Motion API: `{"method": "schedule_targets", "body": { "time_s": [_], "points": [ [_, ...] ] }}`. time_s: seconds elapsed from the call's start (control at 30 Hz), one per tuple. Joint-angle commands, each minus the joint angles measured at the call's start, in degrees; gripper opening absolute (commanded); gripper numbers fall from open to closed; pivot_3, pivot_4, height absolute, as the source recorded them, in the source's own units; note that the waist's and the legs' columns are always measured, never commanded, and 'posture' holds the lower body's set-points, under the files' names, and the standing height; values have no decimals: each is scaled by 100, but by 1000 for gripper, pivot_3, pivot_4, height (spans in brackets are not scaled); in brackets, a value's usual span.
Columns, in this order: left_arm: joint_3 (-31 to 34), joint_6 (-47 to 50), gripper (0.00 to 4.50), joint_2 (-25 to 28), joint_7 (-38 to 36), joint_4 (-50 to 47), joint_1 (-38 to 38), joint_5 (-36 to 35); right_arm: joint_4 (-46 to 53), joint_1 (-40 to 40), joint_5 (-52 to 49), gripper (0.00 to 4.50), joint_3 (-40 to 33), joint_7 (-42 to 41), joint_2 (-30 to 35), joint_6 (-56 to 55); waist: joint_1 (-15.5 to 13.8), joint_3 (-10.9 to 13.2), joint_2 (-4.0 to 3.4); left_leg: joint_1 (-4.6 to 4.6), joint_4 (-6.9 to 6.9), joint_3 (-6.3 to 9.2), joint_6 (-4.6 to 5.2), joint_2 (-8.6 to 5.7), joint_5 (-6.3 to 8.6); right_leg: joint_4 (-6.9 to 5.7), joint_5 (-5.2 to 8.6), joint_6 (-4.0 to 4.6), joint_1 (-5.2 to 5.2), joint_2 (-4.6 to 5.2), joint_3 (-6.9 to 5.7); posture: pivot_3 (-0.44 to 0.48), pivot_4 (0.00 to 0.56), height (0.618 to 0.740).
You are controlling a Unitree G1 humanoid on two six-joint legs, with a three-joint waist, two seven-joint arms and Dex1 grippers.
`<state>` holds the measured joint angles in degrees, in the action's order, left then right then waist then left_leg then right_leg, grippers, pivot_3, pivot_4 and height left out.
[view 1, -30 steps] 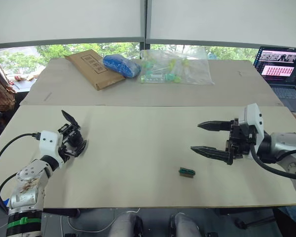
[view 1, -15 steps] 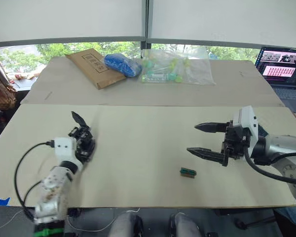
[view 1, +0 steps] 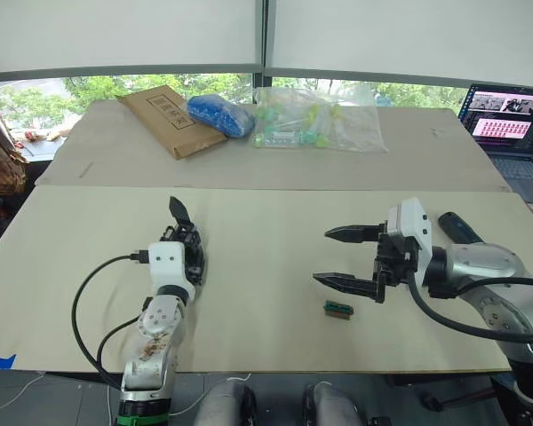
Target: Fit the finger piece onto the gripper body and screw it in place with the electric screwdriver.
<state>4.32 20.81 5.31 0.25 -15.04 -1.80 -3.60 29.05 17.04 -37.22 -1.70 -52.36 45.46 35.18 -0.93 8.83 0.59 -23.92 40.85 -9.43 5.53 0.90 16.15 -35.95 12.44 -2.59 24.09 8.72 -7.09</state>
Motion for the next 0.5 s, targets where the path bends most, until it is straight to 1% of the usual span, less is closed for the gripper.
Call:
{"method": "schedule_targets", "body": {
  "time_s": [0.03,0.07,0.1,0.17,0.3,0.37,0.43,0.5],
  "points": [
    [32,-310,3723,128,-445,-82,185,-234,89,74,56,4500,-3,23,-63,-136,10,0,-1,0,0,0,0,0,0,-1,0,0,1,1,0,0,150,732],
    [116,-342,4248,298,-724,-69,245,-374,114,63,58,4500,-4,27,-73,-126,17,-1,-1,1,-1,0,-1,1,0,-2,0,0,3,3,1,0,150,732],
    [222,-330,4443,488,-999,-44,278,-521,134,49,52,4500,-13,25,-79,-116,21,-1,-2,1,-2,0,-1,2,0,-4,1,1,6,3,0,0,150,732],
    [422,-299,4443,969,-1657,92,277,-854,146,30,43,4500,-26,10,-79,-107,28,-1,-3,2,-2,1,-2,5,0,-8,3,4,9,2,0,0,150,732],
    [582,-506,4443,1782,-2810,607,150,-1261,110,9,66,4500,-27,-32,-70,-142,35,-2,-6,5,-2,0,-3,7,0,-10,7,10,10,0,-2,0,150,732],
    [578,-695,4443,2094,-3428,1014,-15,-1422,96,11,69,4500,-26,-33,-85,-147,14,-2,-6,6,-2,0,-4,5,0,-9,7,9,8,1,-3,0,150,732],
    [454,-1019,4443,2342,-3941,1425,-231,-1387,101,2,77,4500,-13,-32,-97,-151,11,-3,-6,6,-2,1,-17,4,8,-6,7,9,10,1,-7,0,150,732],
    [369,-1264,4443,2499,-4297,1868,-519,-1333,120,-12,88,4500,0,-39,-103,-155,11,-3,-7,6,-1,-1,-30,1,15,-8,6,9,8,1,-6,0,150,732]
  ]
}}
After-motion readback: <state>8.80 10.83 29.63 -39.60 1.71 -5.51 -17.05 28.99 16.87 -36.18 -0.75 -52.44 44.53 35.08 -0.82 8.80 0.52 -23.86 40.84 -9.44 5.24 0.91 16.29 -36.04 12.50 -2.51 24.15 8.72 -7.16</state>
